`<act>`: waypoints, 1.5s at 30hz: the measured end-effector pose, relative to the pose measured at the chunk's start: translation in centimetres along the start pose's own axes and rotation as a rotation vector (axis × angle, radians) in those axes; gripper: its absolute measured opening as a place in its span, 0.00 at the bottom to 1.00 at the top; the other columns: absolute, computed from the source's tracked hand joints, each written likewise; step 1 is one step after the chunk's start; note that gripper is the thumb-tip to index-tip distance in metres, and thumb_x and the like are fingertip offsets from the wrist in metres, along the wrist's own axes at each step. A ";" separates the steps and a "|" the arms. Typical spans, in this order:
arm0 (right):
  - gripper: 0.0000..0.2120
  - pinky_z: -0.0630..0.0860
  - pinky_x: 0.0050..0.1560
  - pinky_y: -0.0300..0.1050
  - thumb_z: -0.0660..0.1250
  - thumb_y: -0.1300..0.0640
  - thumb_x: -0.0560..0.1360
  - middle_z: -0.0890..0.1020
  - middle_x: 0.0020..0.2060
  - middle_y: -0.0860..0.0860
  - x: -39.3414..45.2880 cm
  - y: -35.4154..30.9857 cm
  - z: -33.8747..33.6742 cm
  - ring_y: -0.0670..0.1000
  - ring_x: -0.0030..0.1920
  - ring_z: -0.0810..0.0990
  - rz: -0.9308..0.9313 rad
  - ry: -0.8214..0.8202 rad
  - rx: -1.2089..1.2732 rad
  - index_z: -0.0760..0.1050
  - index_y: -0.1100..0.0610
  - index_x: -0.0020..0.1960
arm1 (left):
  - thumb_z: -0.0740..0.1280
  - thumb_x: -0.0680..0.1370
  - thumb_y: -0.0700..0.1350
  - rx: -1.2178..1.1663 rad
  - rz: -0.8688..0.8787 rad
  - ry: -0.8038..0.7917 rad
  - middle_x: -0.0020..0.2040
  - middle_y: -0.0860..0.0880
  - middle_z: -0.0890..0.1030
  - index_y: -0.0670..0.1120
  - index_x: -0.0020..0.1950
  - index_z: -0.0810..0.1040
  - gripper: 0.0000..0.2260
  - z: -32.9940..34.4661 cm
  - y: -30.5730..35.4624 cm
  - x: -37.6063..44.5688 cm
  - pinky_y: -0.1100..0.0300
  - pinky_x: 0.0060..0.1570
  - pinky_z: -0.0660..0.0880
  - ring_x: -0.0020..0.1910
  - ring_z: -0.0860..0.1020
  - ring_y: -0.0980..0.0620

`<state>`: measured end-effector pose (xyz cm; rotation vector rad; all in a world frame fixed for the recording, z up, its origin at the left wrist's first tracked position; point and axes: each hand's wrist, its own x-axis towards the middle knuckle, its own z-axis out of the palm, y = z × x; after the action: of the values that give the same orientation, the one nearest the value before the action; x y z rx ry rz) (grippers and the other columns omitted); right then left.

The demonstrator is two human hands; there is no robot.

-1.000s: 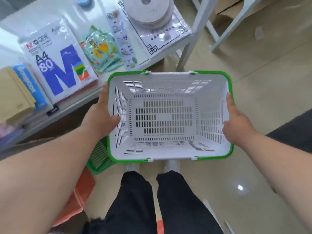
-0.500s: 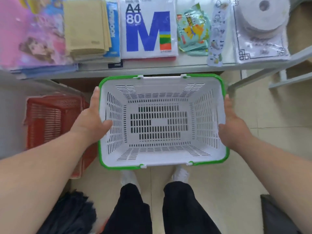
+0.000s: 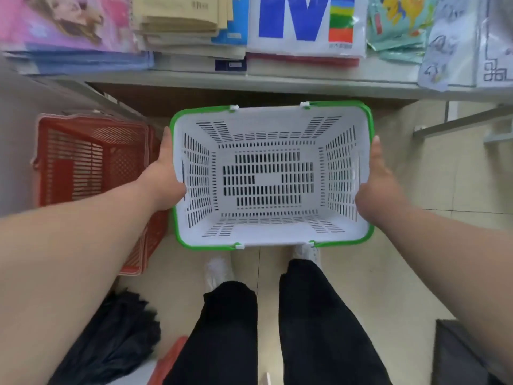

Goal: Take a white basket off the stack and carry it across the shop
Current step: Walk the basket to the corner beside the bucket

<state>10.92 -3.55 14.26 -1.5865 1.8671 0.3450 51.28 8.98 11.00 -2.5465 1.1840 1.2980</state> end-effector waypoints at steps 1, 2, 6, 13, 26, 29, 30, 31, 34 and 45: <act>0.54 0.77 0.55 0.57 0.62 0.67 0.74 0.76 0.67 0.60 0.9 -0.1 0.7 0.63 0.53 0.81 -0.017 -0.020 -0.024 0.31 0.32 0.79 | 0.71 0.80 0.45 0.003 -0.005 -0.029 0.72 0.33 0.76 0.53 0.84 0.26 0.54 0.6 -0.8 1.4 0.43 0.61 0.75 0.62 0.80 0.35; 0.54 0.78 0.56 0.58 0.62 0.67 0.73 0.76 0.66 0.60 1.9 0.0 1.3 0.63 0.53 0.81 -0.029 -0.034 -0.053 0.31 0.32 0.79 | 0.70 0.78 0.53 0.042 0.017 -0.060 0.77 0.36 0.73 0.51 0.83 0.24 0.56 1.5 -1.2 2.9 0.41 0.71 0.70 0.71 0.76 0.35; 0.54 0.77 0.53 0.55 0.64 0.66 0.74 0.78 0.62 0.60 5.6 1.1 3.9 0.61 0.49 0.79 -0.031 -0.045 -0.095 0.31 0.33 0.80 | 0.73 0.78 0.49 0.055 -0.031 -0.026 0.81 0.35 0.66 0.50 0.84 0.26 0.57 4.6 -1.1 6.1 0.42 0.74 0.67 0.75 0.72 0.33; 0.45 0.69 0.45 0.54 0.60 0.56 0.81 0.71 0.54 0.62 8.5 3.9 6.9 0.60 0.42 0.70 -0.121 -0.097 -0.252 0.28 0.41 0.81 | 0.73 0.73 0.55 0.111 -0.026 -0.105 0.87 0.42 0.54 0.54 0.86 0.33 0.56 8.3 -1.6 8.7 0.46 0.72 0.71 0.74 0.75 0.36; 0.50 0.73 0.44 0.50 0.64 0.61 0.78 0.79 0.49 0.52 11.0 3.2 9.5 0.51 0.37 0.76 0.060 -0.028 -0.047 0.31 0.40 0.82 | 0.76 0.77 0.41 -0.101 0.005 0.082 0.85 0.50 0.55 0.48 0.85 0.29 0.58 10.8 -2.8 8.0 0.63 0.65 0.62 0.74 0.72 0.45; 0.49 0.71 0.46 0.50 0.64 0.59 0.77 0.79 0.51 0.54 9.7 3.3 9.1 0.55 0.40 0.76 -0.032 0.008 -0.046 0.33 0.40 0.82 | 0.74 0.79 0.41 -0.098 -0.015 0.087 0.85 0.45 0.61 0.51 0.85 0.28 0.56 10.4 -3.0 6.1 0.58 0.66 0.66 0.72 0.75 0.42; 0.49 0.71 0.47 0.51 0.64 0.59 0.77 0.79 0.54 0.56 9.0 3.2 8.7 0.58 0.43 0.75 -0.050 0.007 -0.057 0.33 0.40 0.82 | 0.74 0.79 0.42 -0.110 -0.044 0.087 0.83 0.43 0.65 0.52 0.85 0.28 0.56 10.1 -3.0 5.1 0.56 0.67 0.67 0.72 0.75 0.39; 0.49 0.71 0.47 0.51 0.63 0.60 0.77 0.79 0.57 0.58 8.2 3.0 8.2 0.58 0.45 0.75 -0.056 0.007 -0.073 0.33 0.40 0.82 | 0.74 0.79 0.41 -0.129 -0.063 0.087 0.82 0.42 0.68 0.54 0.85 0.28 0.56 9.8 -3.2 4.0 0.54 0.69 0.68 0.72 0.76 0.38; 0.49 0.72 0.43 0.50 0.62 0.64 0.77 0.80 0.56 0.58 5.2 1.9 5.7 0.58 0.41 0.76 -0.059 -0.007 -0.105 0.32 0.36 0.81 | 0.74 0.78 0.37 -0.168 -0.067 0.058 0.76 0.37 0.73 0.57 0.85 0.29 0.57 7.5 -3.8 0.4 0.54 0.67 0.69 0.69 0.78 0.36; 0.50 0.80 0.44 0.58 0.59 0.64 0.76 0.79 0.53 0.59 -8.2 -5.9 -5.7 0.61 0.39 0.80 -0.261 -0.020 -0.165 0.31 0.25 0.76 | 0.73 0.78 0.38 -0.264 -0.163 0.002 0.69 0.37 0.80 0.65 0.82 0.26 0.58 -5.9 -5.3 -17.9 0.52 0.60 0.75 0.56 0.80 0.41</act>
<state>15.16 -1.91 24.93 -1.9048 1.6255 0.4048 52.30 21.49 26.03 -2.7531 0.8311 1.4993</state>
